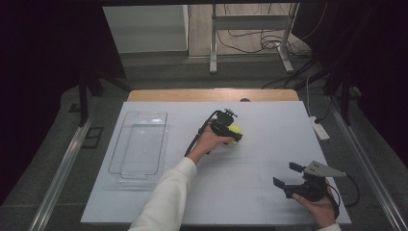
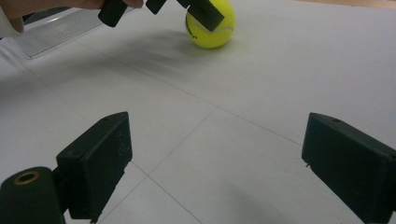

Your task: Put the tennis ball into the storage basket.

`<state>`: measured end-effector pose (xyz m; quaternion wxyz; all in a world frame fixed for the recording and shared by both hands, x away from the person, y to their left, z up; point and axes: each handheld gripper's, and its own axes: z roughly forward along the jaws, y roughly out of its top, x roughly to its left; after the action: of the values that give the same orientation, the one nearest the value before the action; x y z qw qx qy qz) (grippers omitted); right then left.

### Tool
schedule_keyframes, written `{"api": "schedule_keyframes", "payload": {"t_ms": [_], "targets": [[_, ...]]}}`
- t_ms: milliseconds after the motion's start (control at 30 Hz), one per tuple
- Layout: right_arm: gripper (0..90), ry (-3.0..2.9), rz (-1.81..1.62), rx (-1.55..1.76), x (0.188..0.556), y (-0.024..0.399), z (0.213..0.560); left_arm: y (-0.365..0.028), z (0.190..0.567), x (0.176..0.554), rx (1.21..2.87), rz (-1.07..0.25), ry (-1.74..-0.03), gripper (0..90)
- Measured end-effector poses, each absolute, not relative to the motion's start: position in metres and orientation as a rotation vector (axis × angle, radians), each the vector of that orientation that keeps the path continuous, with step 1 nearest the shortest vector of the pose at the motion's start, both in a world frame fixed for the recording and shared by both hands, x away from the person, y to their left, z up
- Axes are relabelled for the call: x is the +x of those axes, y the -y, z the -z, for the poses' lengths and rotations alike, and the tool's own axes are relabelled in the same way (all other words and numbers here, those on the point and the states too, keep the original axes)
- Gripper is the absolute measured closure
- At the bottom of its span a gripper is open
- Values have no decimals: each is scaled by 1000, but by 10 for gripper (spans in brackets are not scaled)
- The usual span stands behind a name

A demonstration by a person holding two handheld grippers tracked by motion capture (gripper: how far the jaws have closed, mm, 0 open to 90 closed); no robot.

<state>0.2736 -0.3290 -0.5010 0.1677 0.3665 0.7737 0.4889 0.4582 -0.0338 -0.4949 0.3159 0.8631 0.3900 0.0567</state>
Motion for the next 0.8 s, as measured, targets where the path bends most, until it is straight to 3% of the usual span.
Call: {"api": "schedule_keyframes", "payload": {"t_ms": [800], "targets": [[88,-2183,-1396,1046,273,331,500,29,482,452,2258,-208,-973,277]]}}
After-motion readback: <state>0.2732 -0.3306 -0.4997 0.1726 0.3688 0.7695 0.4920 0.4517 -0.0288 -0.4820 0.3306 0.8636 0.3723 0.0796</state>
